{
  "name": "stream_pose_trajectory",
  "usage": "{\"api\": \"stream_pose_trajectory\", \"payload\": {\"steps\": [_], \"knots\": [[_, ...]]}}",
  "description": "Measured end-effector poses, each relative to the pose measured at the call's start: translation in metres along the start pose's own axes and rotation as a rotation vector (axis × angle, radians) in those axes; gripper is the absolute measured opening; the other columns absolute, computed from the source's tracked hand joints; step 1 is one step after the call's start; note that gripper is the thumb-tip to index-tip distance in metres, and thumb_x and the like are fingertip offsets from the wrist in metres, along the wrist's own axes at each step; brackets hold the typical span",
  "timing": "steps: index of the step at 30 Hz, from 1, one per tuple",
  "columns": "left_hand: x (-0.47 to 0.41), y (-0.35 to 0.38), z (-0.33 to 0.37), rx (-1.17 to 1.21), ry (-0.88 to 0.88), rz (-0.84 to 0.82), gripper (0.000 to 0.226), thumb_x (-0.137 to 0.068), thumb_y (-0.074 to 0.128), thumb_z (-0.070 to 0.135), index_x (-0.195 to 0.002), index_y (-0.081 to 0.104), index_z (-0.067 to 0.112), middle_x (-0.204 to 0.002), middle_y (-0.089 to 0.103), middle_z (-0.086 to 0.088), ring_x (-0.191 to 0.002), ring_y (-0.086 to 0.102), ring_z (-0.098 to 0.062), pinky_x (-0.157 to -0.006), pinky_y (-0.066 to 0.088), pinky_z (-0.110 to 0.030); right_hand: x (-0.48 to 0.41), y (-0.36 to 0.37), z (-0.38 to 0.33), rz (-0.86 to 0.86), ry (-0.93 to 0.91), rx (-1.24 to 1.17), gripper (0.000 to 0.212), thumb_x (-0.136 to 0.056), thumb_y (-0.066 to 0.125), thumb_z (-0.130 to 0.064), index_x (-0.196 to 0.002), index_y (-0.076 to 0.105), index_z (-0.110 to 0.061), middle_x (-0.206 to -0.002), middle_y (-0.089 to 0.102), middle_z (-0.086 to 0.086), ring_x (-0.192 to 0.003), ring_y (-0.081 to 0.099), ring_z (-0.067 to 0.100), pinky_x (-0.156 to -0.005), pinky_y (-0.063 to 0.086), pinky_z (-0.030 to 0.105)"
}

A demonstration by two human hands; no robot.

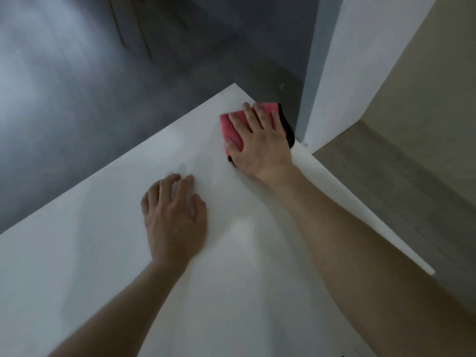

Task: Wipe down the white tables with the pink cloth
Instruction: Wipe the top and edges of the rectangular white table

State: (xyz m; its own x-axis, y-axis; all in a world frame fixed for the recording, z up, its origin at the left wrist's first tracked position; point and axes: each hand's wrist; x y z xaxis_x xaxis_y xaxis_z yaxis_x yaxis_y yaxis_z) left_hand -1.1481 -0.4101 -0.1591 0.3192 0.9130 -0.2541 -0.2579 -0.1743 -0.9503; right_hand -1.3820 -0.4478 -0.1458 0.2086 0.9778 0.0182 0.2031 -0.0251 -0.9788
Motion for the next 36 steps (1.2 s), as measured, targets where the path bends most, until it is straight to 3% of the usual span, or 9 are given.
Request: {"api": "stream_pose_trajectory", "payload": {"steps": [3, 8, 12, 15, 17, 19, 25, 32, 36], "knots": [[0.001, 0.000, -0.001, -0.007, 0.001, -0.010, 0.043, -0.104, 0.051, 0.034, -0.139, 0.067, 0.014, -0.145, 0.061, -0.010, -0.134, 0.052, -0.039, -0.116, 0.040, -0.055, 0.020, 0.002, 0.006, -0.001, -0.050, 0.008, 0.069, -0.113, 0.020, -0.058, -0.174, 0.015, -0.027, -0.183, 0.006, 0.007, -0.169, 0.001, 0.026, -0.136, -0.001, 0.053], [0.002, 0.002, 0.001, -0.003, 0.002, -0.009, 0.043, -0.104, 0.052, 0.032, -0.140, 0.066, 0.015, -0.146, 0.060, -0.011, -0.136, 0.052, -0.039, -0.117, 0.040, -0.056, 0.161, 0.011, 0.048, 0.071, -0.090, 0.025, 0.068, -0.113, 0.023, -0.059, -0.174, 0.018, -0.029, -0.182, 0.012, 0.002, -0.169, 0.008, 0.024, -0.135, 0.013, 0.057], [0.001, 0.000, 0.002, -0.024, -0.006, -0.022, 0.042, -0.104, 0.052, 0.029, -0.140, 0.067, 0.013, -0.145, 0.061, -0.012, -0.136, 0.051, -0.039, -0.117, 0.039, -0.055, 0.049, 0.001, 0.024, 0.069, -0.076, 0.039, 0.071, -0.110, 0.025, -0.060, -0.173, 0.024, -0.027, -0.181, 0.017, 0.007, -0.167, 0.014, 0.029, -0.136, 0.008, 0.056], [-0.001, 0.001, 0.000, -0.018, 0.001, -0.005, 0.042, -0.104, 0.052, 0.032, -0.140, 0.067, 0.014, -0.145, 0.061, -0.010, -0.136, 0.051, -0.038, -0.118, 0.039, -0.053, -0.078, -0.003, -0.009, -0.017, -0.084, 0.024, 0.070, -0.111, 0.022, -0.059, -0.174, 0.016, -0.029, -0.182, 0.009, 0.008, -0.168, 0.006, 0.030, -0.136, -0.001, 0.054], [0.000, 0.001, 0.000, -0.009, -0.005, 0.000, 0.042, -0.105, 0.051, 0.033, -0.140, 0.067, 0.015, -0.145, 0.061, -0.009, -0.136, 0.051, -0.037, -0.118, 0.040, -0.053, -0.105, -0.001, -0.022, -0.057, -0.061, 0.045, 0.069, -0.112, 0.019, -0.058, -0.174, 0.013, -0.028, -0.183, 0.005, 0.010, -0.169, 0.002, 0.030, -0.135, -0.003, 0.054], [0.000, 0.000, 0.001, -0.010, -0.010, -0.006, 0.043, -0.105, 0.050, 0.035, -0.140, 0.067, 0.015, -0.145, 0.061, -0.010, -0.136, 0.051, -0.038, -0.118, 0.040, -0.054, -0.080, 0.005, -0.020, -0.018, -0.083, 0.037, 0.069, -0.113, 0.018, -0.056, -0.175, 0.012, -0.026, -0.182, 0.005, 0.010, -0.169, 0.004, 0.030, -0.136, -0.002, 0.053], [0.001, -0.001, 0.003, -0.011, -0.010, -0.015, 0.046, -0.105, 0.047, 0.034, -0.142, 0.067, 0.014, -0.146, 0.060, -0.011, -0.136, 0.052, -0.039, -0.118, 0.040, -0.055, 0.108, 0.022, 0.016, 0.101, -0.171, 0.021, 0.067, -0.114, 0.026, -0.055, -0.174, 0.017, -0.027, -0.182, 0.013, 0.004, -0.169, 0.008, 0.024, -0.137, 0.010, 0.054], [0.000, 0.000, 0.001, -0.011, -0.014, 0.002, 0.044, -0.104, 0.051, 0.034, -0.141, 0.067, 0.016, -0.147, 0.061, -0.010, -0.136, 0.053, -0.038, -0.117, 0.040, -0.054, -0.084, 0.003, -0.039, -0.023, -0.055, 0.026, 0.069, -0.112, 0.018, -0.055, -0.175, 0.010, -0.027, -0.183, 0.003, 0.010, -0.169, 0.000, 0.029, -0.136, -0.004, 0.052], [0.001, -0.001, 0.001, -0.010, -0.018, -0.018, 0.045, -0.105, 0.051, 0.035, -0.142, 0.067, 0.015, -0.148, 0.061, -0.011, -0.137, 0.053, -0.038, -0.118, 0.040, -0.054, -0.001, 0.014, -0.042, -0.013, -0.214, 0.014, 0.067, -0.113, 0.016, -0.053, -0.175, 0.007, -0.027, -0.183, 0.002, 0.005, -0.169, -0.002, 0.025, -0.136, -0.001, 0.052]]}}
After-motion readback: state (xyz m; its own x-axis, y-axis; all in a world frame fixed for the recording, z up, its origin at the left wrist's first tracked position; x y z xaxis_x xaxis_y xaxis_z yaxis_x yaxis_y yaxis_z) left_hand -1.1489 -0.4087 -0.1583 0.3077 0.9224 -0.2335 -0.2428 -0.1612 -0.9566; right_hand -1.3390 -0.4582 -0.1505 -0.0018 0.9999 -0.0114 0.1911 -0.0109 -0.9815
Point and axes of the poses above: each hand's wrist, its own x-axis away from the middle knuckle, its own y-axis out of the palm, z = x × y
